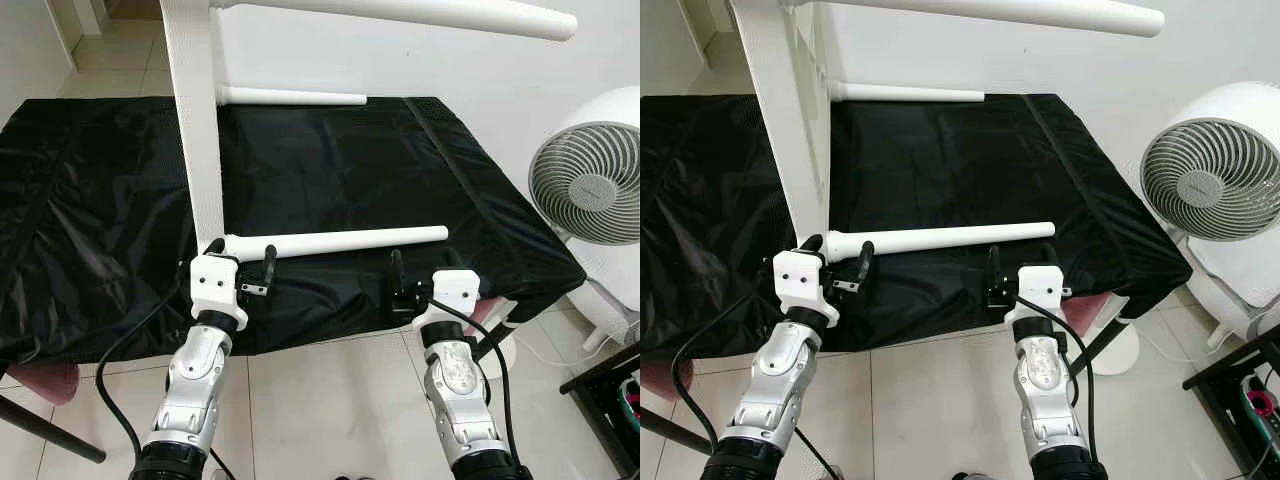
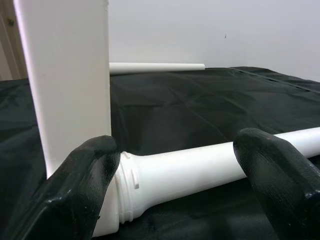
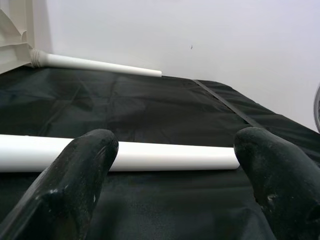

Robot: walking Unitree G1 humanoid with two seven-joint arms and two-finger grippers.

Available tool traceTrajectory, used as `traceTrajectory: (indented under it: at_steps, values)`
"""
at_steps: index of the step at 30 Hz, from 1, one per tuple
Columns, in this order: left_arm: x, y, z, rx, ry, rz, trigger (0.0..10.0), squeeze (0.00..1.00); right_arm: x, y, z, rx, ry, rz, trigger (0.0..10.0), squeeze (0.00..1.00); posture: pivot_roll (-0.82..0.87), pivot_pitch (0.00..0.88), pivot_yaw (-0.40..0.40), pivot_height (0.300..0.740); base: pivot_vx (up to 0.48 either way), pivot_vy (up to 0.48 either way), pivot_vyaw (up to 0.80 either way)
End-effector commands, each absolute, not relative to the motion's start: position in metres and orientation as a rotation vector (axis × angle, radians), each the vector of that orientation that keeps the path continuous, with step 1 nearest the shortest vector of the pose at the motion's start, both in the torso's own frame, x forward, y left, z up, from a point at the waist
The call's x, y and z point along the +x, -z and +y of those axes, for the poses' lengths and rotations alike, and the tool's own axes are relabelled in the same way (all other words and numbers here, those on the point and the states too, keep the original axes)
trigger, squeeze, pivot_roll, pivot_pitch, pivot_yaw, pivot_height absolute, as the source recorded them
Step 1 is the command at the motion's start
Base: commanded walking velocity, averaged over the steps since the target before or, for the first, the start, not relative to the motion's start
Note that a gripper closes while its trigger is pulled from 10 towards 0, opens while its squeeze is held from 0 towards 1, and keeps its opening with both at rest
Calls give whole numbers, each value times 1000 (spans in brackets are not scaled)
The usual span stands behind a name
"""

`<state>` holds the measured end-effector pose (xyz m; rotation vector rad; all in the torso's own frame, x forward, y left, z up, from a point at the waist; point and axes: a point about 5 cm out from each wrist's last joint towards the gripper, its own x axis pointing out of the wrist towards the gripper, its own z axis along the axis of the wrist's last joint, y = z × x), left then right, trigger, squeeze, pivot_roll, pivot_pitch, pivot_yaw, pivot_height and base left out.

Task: Building children table

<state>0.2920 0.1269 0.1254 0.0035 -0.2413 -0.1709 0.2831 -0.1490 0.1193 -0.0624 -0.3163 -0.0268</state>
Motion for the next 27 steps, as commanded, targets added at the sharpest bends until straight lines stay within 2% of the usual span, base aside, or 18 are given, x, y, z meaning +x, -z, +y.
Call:
traceTrajectory:
  at_steps: [1,5,15,16,19,27]
  values:
    - [291,-125,124,28,209,-247,10000,0,284,-119,-154,-69,43,-317,10000,0,115,58,-54,740,0,0,0]
    - [291,-129,120,51,258,-257,10000,0,288,-126,-157,-98,60,-334,10000,0,114,61,-55,740,0,0,0]
    - [300,-139,97,94,423,-245,10000,0,312,-176,-191,-197,177,-466,10000,0,107,62,-53,740,0,0,0]
    - [302,-141,91,107,462,-229,10000,0,316,-193,-202,-216,205,-513,10000,0,107,60,-54,740,0,0,0]
    - [302,-143,83,105,500,-213,10000,0,319,-213,-213,-240,236,-573,10000,0,106,58,-53,740,0,0,0]
    - [300,-144,82,86,495,-218,10000,0,319,-215,-207,-223,217,-587,10000,0,111,59,-51,740,0,0,0]
